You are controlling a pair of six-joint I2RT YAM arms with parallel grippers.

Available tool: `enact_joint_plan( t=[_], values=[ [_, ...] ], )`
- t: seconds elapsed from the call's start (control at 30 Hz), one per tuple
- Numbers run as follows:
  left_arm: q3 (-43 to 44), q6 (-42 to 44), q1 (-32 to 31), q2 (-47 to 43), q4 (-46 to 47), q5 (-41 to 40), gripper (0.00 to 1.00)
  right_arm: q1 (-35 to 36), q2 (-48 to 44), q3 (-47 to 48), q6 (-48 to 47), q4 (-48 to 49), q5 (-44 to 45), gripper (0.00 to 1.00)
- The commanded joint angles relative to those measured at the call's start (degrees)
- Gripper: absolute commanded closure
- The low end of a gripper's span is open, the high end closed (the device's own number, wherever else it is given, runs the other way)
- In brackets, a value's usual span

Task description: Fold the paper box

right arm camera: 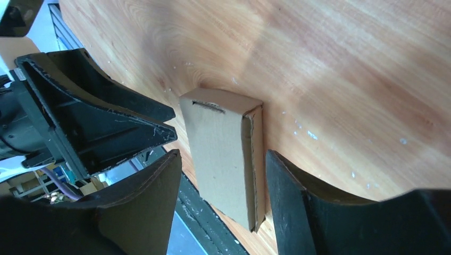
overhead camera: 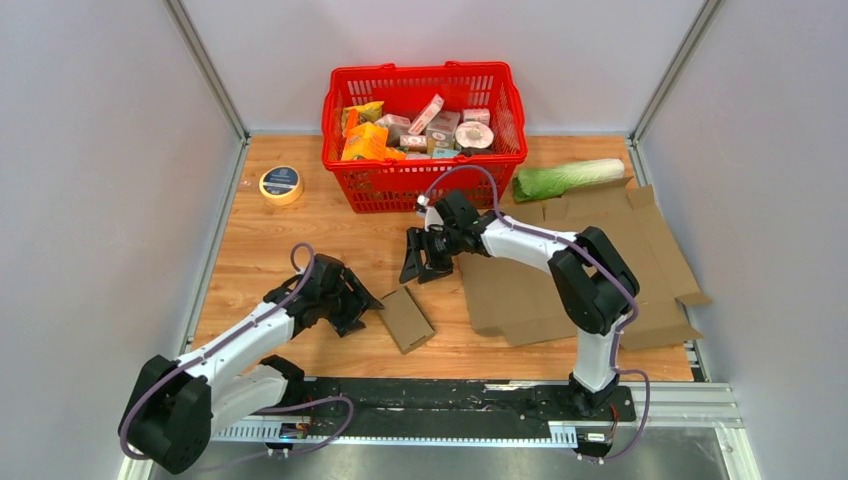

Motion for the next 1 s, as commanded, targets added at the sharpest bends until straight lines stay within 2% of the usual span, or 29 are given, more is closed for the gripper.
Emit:
enact_joint_plan(
  t=[0.0,0.2,0.37,0.5,0.57,0.67,0.73,0.8,0.97],
  values=[
    [1.7,-1.8,0.6,2.5,6.9,1.4,0.28,1.0,2.7,3.7,-2.1,-2.2,0.4,0.38],
    [-0.1,-3.8,0.7,5.0,11.4,0.2,0.26,1.3,6.6,5.2,-1.6,-1.2,0.2,0.38],
    [0.3,-3.8,0.9,9.6,15.6,1.8,0.36,2.5,7.8,5.4,-1.3,0.3,-0.1,0.4],
    [0.1,-2.5,0.8,10.7,18.5,1.3,0.46,3.4,8.0,5.4,0.0,1.4,-0.2,0.55],
    [0.3,-1.3,1.1,10.2,19.4,0.7,0.53,3.7,7.4,5.7,0.8,1.9,-0.1,0.6],
    [2.8,3.4,1.5,9.4,20.9,0.2,0.57,3.9,7.3,7.3,2.1,2.8,0.0,0.65],
    [6.4,7.6,2.5,10.1,20.1,1.1,0.65,4.0,7.4,10.1,2.4,2.7,0.0,0.67],
    [8.9,12.8,2.8,10.2,20.1,2.0,0.68,4.0,7.0,12.2,2.6,2.4,1.2,0.67],
    [22.6,27.5,2.9,10.0,13.2,-2.0,0.72,3.9,4.8,20.6,-3.3,3.4,6.1,0.65]
  ],
)
